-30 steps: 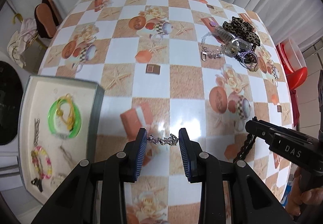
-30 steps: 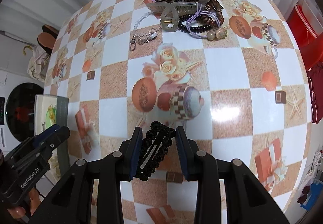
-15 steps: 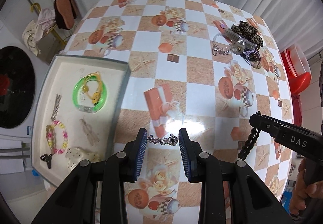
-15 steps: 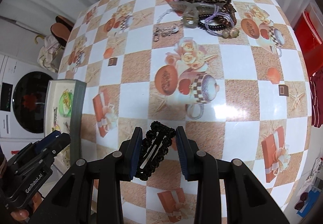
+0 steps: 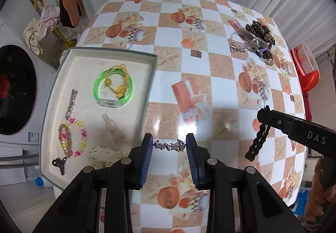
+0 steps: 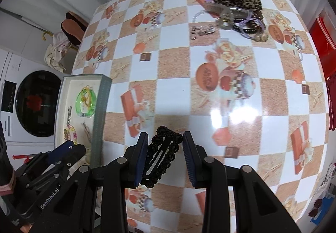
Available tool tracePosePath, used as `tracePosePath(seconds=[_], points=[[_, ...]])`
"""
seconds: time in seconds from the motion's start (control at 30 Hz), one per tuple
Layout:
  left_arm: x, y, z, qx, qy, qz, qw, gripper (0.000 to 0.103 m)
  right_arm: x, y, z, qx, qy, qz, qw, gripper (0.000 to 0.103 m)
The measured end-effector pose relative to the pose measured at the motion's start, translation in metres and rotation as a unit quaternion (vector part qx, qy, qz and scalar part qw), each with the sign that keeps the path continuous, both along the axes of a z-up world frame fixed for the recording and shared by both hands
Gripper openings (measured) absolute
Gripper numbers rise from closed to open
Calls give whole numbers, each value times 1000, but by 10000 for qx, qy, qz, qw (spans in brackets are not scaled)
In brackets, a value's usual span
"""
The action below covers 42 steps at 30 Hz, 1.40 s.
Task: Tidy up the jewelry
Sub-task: 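Lift the black clip and silver chain and carry them toward the tray, then lower both items into the tray and open both tools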
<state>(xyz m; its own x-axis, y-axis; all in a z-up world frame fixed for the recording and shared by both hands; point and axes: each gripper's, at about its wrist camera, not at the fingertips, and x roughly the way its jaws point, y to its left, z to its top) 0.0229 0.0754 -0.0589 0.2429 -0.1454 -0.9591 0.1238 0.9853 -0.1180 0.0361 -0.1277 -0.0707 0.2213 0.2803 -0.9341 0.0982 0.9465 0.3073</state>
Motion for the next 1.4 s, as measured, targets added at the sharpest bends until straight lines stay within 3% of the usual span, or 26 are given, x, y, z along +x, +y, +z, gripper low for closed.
tracePosePath(seconds=[0.3,0.7,1.4], points=[[-12,54,-1,-17,-50,62,10000,38,-5,51,5,-59,-24,72,10000,36],[-21,127,-13,59,5,530,9986,38,1,122,9,-100,-79,483,9988,36],[-23,168,-39,0,180,880,9960,38,18,192,-3,-164,17,1117,9936,36]])
